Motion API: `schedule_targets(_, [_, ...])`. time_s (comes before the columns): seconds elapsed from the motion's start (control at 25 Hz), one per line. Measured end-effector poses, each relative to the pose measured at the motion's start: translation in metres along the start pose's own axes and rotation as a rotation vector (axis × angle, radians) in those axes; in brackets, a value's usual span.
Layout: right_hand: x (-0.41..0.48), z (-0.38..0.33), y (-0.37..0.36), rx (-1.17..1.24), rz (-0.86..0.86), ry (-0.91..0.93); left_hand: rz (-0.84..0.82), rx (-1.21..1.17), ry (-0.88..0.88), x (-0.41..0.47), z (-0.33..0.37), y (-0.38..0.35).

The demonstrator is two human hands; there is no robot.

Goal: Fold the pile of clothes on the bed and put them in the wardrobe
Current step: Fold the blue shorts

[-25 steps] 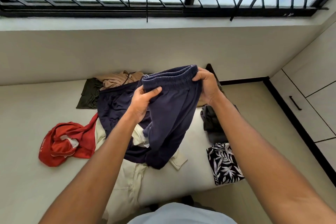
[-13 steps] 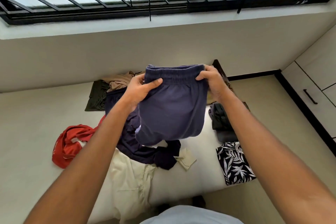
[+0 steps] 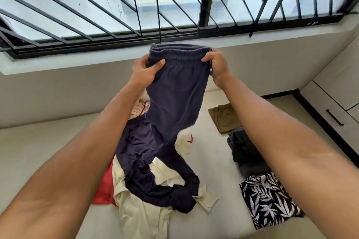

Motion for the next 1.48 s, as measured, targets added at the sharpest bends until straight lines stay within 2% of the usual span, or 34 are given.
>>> schedule_targets(0.2, [-0.024,-0.062,0.008,0.016,-0.063,0.182,-0.060,-0.049,-0.192,-0.029,0.072,-0.013])
schedule_targets(0.28, [-0.056,-0.049,0.016,0.016,-0.099,0.197,-0.100,-0.083,-0.195,-0.065,0.063,-0.036])
schedule_targets(0.36, [-0.100,-0.001,0.029,-0.025,-0.149,0.156,-0.158,-0.078,-0.149,-0.114,0.020,-0.066])
schedule_targets(0.48, [-0.177,0.118,0.063,-0.134,-0.127,-0.045,-0.221,0.007,0.085,-0.203,-0.099,-0.119])
schedule_targets(0.64, [-0.315,0.282,0.112,-0.268,-0.015,-0.414,-0.276,-0.095,0.557,-0.349,-0.262,-0.206])
schedule_targets(0.76, [-0.414,0.352,0.144,-0.363,-0.001,-0.655,-0.382,-0.119,0.748,-0.441,-0.315,-0.262])
schedule_targets(0.88, [-0.471,0.396,0.164,-0.374,-0.031,-0.820,-0.428,-0.089,0.796,-0.482,-0.335,-0.288])
schedule_targets(1.0, [-0.471,0.415,0.169,-0.378,-0.024,-0.885,-0.395,-0.061,0.833,-0.478,-0.347,-0.285])
schedule_targets(1.16, [-0.408,0.434,0.173,-0.412,0.017,-0.915,-0.333,0.004,0.848,-0.414,-0.373,-0.261])
schedule_targets(1.32, [-0.304,0.471,0.189,-0.432,0.112,-0.886,-0.359,0.153,0.834,-0.307,-0.435,-0.230])
schedule_targets(1.4, [-0.247,0.505,0.202,-0.407,0.199,-0.867,-0.355,0.148,0.819,-0.256,-0.481,-0.225])
schedule_targets(1.48, [-0.210,0.549,0.214,-0.405,0.216,-0.861,-0.353,0.148,0.859,-0.221,-0.526,-0.225])
Point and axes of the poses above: each hand's wrist, its own x-axis towards the middle knuckle, its own y-axis out of the back of the hand, z = x × y, the point moved 9 cm from there along x, towards the middle knuckle, and after that the axes turned 13 degrees about -z, right-handed, at the moved point
